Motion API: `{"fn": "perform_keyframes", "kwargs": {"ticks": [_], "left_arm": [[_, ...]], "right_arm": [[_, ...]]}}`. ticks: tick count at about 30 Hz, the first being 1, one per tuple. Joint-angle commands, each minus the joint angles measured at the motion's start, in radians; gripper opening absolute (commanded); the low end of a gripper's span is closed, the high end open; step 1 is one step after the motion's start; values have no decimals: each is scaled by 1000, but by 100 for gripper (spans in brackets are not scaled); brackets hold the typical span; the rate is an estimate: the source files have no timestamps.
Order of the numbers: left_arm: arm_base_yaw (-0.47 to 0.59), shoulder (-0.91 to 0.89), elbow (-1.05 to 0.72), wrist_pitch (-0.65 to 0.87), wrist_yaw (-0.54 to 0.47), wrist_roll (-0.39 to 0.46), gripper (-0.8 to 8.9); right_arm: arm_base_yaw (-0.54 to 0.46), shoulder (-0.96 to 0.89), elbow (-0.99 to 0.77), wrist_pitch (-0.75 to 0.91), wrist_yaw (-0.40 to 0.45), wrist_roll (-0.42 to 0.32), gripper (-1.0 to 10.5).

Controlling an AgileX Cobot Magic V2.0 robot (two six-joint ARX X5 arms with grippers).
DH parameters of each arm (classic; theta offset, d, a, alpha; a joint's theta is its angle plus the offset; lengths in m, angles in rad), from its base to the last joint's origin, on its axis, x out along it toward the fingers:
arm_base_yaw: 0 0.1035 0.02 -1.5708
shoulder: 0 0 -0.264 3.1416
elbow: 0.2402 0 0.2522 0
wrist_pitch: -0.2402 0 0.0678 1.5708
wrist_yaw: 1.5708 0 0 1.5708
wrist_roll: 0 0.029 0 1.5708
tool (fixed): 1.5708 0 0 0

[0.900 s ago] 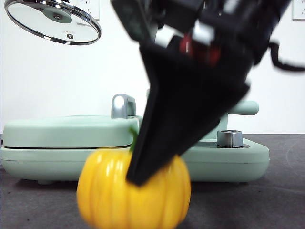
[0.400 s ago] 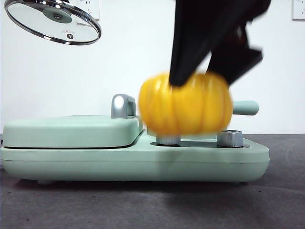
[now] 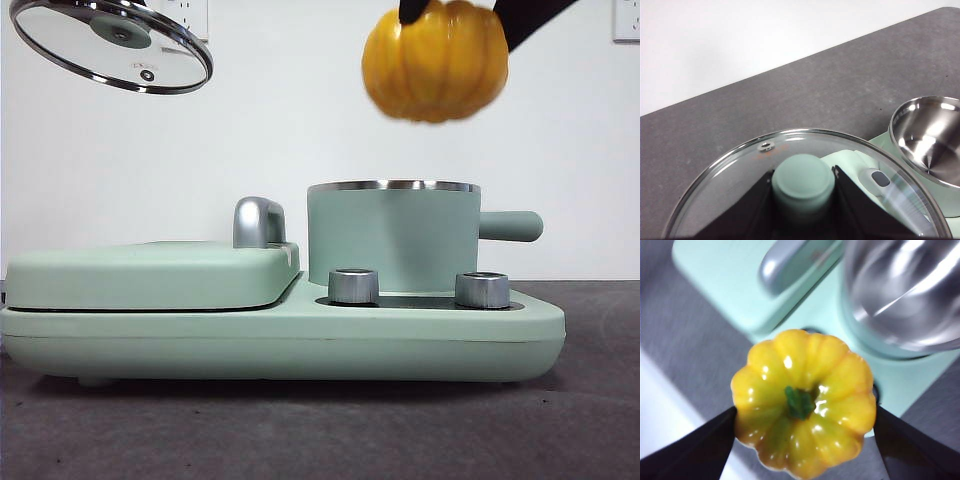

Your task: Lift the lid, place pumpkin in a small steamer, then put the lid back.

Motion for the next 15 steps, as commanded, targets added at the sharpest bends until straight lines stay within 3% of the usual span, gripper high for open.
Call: {"fn": "perform_keyframes", "kwargs": {"ticks": [1, 7, 15], "left_arm": [[-2, -8, 17, 33, 2, 10, 11], [-2, -8, 17, 32, 2, 9, 11], [-2, -8, 17, 31, 2, 8, 11]], "right_arm": [[-36, 53, 70, 0, 2, 9, 360], [-111, 169, 205, -11, 13, -40, 360], [-136, 353, 359, -14, 114, -120, 360]]}}
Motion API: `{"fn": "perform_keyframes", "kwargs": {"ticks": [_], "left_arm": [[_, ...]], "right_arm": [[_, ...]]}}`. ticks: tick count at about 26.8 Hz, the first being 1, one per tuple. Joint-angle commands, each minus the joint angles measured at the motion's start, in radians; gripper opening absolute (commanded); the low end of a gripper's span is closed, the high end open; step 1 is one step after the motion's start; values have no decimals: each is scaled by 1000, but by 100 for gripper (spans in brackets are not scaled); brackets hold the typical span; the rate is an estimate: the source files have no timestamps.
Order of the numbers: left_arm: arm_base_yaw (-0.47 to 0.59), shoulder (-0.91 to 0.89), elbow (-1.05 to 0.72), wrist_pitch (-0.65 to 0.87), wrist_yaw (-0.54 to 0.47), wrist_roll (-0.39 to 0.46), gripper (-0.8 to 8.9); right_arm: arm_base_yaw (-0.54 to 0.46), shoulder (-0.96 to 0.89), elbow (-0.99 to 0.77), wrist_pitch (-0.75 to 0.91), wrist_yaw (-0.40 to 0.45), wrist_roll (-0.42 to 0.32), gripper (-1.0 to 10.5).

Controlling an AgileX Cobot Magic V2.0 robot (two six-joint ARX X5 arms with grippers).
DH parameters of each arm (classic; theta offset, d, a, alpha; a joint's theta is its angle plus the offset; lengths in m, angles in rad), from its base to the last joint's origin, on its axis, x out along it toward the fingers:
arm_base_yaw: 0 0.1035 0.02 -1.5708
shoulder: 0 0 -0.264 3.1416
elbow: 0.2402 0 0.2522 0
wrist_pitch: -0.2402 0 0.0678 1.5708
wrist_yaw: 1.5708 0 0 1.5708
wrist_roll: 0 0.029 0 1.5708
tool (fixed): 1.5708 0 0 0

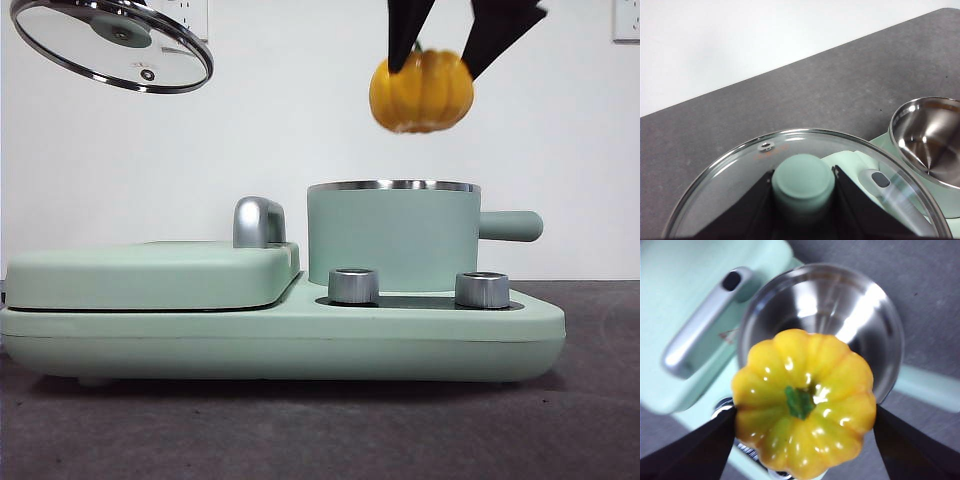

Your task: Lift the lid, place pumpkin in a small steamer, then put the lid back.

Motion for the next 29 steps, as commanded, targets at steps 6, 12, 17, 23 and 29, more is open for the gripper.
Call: {"fn": "perform_keyframes", "kwargs": {"ticks": [6, 12, 17, 23, 29], "left_arm": [[-2, -8, 17, 30, 2, 8, 11], [-2, -8, 17, 31, 2, 8, 11], [-2, -8, 17, 31, 2, 6, 11], [-2, -7, 17, 27, 2, 6, 11], [-2, -7, 17, 26, 2, 6, 11]], "right_arm": [[3, 171, 107, -3, 38, -64, 360], [2, 245, 110, 32, 41, -77, 360], [0, 311, 110, 97, 41, -94, 360], [0, 375, 110, 102, 41, -94, 360], [2, 408, 110, 102, 41, -94, 360]]}}
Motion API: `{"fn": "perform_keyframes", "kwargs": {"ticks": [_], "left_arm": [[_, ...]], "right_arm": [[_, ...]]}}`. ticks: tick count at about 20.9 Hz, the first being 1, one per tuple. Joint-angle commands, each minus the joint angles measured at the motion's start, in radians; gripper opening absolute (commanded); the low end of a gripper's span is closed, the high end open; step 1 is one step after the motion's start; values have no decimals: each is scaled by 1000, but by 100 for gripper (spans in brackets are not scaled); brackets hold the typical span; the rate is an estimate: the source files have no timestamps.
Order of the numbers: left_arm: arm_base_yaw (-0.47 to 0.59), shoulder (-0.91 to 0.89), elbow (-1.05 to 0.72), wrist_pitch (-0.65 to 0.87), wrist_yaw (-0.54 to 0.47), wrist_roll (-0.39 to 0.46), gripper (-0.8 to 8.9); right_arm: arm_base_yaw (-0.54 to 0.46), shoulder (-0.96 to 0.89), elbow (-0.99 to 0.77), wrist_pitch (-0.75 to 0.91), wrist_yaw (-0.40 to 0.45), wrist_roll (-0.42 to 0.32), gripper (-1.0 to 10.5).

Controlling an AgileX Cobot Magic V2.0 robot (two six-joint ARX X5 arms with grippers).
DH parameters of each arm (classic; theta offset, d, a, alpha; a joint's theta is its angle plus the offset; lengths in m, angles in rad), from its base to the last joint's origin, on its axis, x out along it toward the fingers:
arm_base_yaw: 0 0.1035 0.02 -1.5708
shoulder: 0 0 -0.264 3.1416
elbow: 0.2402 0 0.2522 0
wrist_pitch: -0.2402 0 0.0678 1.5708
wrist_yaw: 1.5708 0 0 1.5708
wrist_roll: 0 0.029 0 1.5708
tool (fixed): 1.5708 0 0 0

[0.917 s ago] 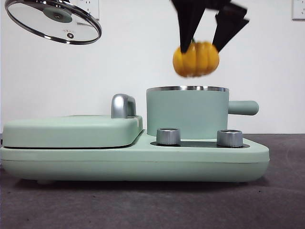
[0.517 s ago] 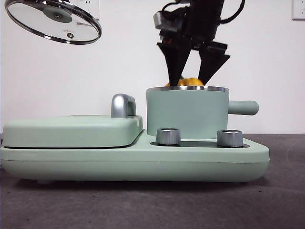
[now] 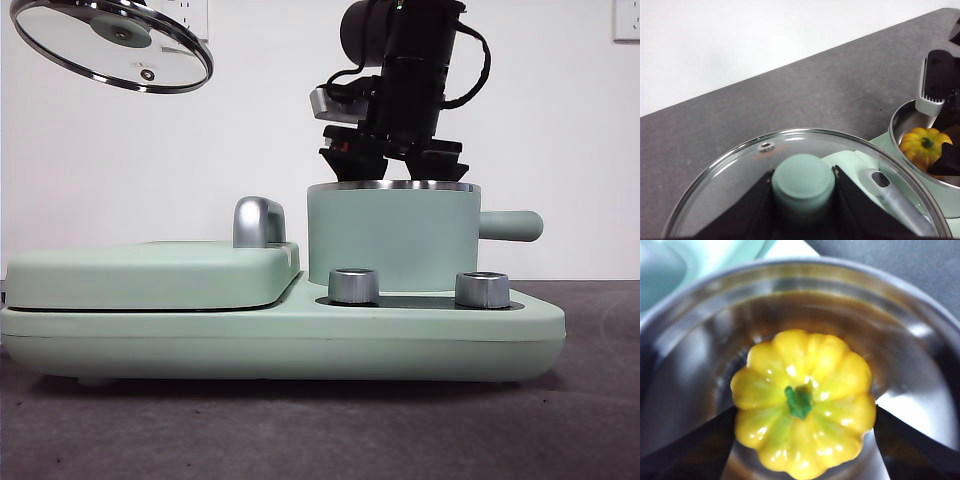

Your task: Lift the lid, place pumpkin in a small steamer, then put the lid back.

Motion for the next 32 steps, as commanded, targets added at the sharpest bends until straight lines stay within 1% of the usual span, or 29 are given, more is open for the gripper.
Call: {"fn": "perform_keyframes", "kwargs": {"ticks": [1, 8, 10, 12, 16, 20, 22, 23, 25, 30, 32], "left_arm": [[-2, -8, 17, 27, 2, 6, 11], [-2, -7, 17, 27, 2, 6, 11], [-2, -8, 17, 27, 2, 6, 11], [-2, -8, 17, 27, 2, 6, 11], [-2, -7, 17, 27, 2, 6, 11], [-2, -7, 17, 27, 2, 6, 11], [-2, -7, 17, 27, 2, 6, 11], [-2, -7, 17, 26, 2, 6, 11], [-2, -7, 17, 25, 2, 6, 11], [-2, -7, 17, 25, 2, 6, 11], [-2, -7, 17, 25, 2, 6, 11]], "right_arm": [[6, 26, 28, 3, 3, -8, 360], [6, 50, 28, -16, -5, -8, 364], [6, 56, 28, -13, -5, -8, 437], [6, 56, 28, -11, -5, -8, 460], [7, 53, 57, -39, -2, -8, 460], [8, 22, 166, -131, 4, -4, 459], [8, 5, 235, -192, 4, 20, 455], [8, -8, 262, -217, 3, 37, 419], [8, -50, 265, -214, 4, 39, 369], [8, -138, 233, -212, -4, 40, 368], [8, -188, 183, -172, -4, 40, 368]]}}
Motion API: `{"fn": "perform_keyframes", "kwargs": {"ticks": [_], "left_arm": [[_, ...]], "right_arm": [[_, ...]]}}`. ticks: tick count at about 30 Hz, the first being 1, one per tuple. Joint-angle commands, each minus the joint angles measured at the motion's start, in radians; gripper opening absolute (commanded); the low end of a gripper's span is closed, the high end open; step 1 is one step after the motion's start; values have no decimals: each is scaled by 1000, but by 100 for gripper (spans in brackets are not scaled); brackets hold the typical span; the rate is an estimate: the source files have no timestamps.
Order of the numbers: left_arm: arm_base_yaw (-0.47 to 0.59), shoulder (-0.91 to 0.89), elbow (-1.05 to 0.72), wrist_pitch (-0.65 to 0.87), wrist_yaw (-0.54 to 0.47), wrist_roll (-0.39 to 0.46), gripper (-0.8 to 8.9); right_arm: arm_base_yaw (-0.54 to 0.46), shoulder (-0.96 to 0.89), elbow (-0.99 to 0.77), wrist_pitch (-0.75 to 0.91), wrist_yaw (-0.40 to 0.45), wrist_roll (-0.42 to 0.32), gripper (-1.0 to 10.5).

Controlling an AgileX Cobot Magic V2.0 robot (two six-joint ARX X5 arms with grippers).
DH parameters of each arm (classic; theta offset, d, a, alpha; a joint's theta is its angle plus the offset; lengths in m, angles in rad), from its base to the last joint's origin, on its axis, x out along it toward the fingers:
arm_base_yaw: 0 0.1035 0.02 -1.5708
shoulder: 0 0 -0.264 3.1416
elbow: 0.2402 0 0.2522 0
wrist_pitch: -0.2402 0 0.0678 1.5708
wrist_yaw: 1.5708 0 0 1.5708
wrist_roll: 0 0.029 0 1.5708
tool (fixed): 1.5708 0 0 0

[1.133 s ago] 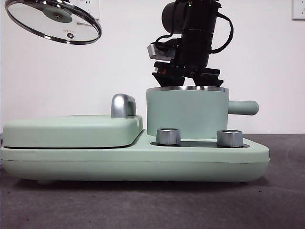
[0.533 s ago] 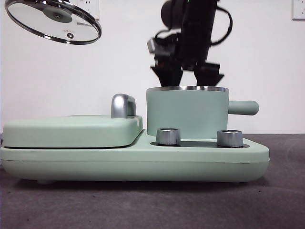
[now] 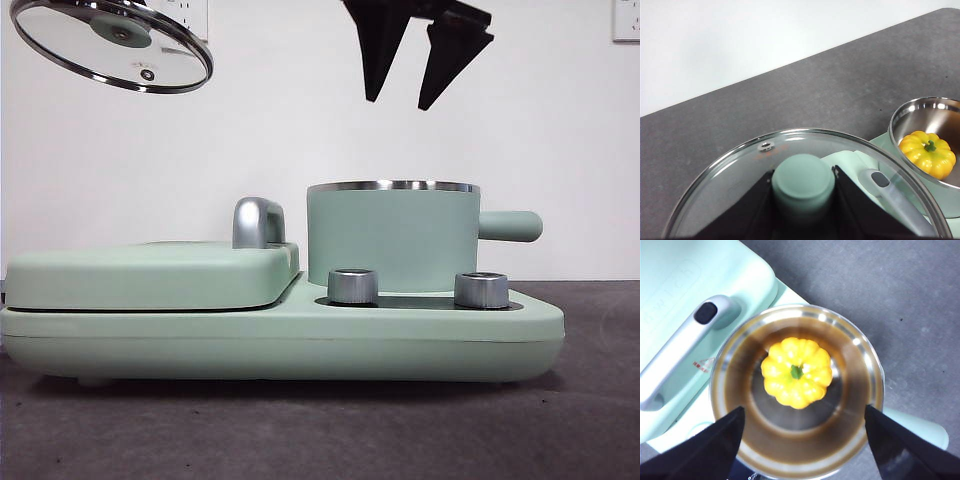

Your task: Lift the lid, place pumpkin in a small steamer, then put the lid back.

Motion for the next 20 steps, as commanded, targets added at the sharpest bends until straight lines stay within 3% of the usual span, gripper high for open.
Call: {"fn": "perform_keyframes", "kwargs": {"ticks": [1, 6, 20], "left_arm": [[-2, -7, 17, 23, 2, 7, 11], [-3, -7, 17, 18, 4, 8, 11], [-39, -7, 17, 20, 60, 10, 11]], "right_arm": [[8, -57, -63, 77, -1, 12, 347], [8, -254, -336, 279, -1, 41, 300], [18, -753, -961, 570, -12, 71, 301]]}}
